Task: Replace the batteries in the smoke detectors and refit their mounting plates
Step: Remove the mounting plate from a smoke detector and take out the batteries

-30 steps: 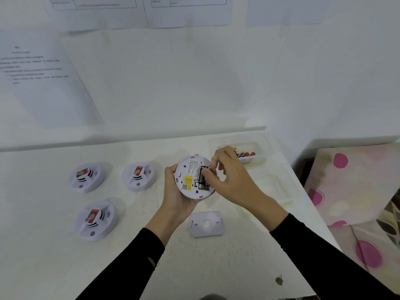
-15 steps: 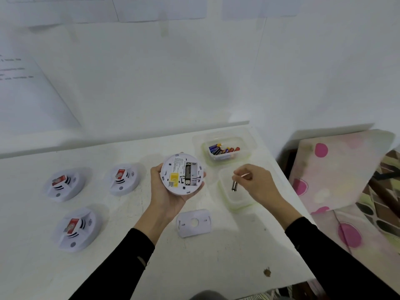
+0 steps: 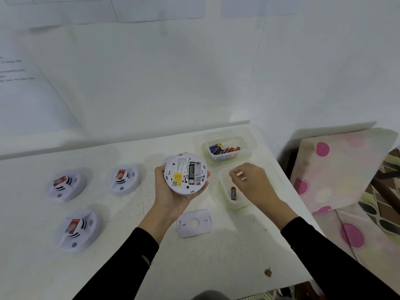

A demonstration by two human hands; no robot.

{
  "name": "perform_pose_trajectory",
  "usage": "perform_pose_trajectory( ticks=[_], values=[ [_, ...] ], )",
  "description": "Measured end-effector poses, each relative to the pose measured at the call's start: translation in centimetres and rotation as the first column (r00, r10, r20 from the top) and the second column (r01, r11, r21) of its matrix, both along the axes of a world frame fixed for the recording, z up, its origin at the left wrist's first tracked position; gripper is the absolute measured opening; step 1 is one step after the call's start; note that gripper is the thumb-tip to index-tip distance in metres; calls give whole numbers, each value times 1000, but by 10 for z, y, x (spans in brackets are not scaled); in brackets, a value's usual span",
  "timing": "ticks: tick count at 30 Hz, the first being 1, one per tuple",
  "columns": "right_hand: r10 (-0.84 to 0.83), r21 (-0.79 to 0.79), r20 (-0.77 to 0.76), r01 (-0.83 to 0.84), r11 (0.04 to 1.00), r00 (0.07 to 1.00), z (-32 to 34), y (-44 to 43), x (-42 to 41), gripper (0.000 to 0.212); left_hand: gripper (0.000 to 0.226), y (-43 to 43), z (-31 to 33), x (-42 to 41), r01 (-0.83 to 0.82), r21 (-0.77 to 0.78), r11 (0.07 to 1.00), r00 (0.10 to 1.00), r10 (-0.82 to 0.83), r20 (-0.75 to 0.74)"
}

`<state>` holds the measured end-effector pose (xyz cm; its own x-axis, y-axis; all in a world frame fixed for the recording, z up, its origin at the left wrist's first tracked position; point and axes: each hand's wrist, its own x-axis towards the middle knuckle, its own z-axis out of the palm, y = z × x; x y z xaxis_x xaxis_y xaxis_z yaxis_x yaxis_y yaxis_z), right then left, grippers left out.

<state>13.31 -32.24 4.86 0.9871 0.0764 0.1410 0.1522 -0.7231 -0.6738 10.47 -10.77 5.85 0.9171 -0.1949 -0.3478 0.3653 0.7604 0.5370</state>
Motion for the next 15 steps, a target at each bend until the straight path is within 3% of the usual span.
perform_pose_trajectory(
  ticks=[3,5,9,12,15],
  values=[
    [135,143,328,-191,971,935,18,23,-15,16,62,-3,1,-1,-12,8,1000,1000,12,-6],
    [221,119,403,-290,950,888,26,37,-25,26,57,-6,4,-1,-20,17,1000,1000,20,-6],
    [391,45,265,-417,908,881,33,51,-32,49,50,-9,8,-4,-8,26,1000,1000,8,21],
    [431,59,189,-449,892,882,35,53,-31,67,49,-10,8,-5,4,51,999,999,-7,46],
    [449,-1,215,-459,888,868,35,54,-30,65,47,-10,8,-6,22,54,998,998,-25,57]
  ],
)
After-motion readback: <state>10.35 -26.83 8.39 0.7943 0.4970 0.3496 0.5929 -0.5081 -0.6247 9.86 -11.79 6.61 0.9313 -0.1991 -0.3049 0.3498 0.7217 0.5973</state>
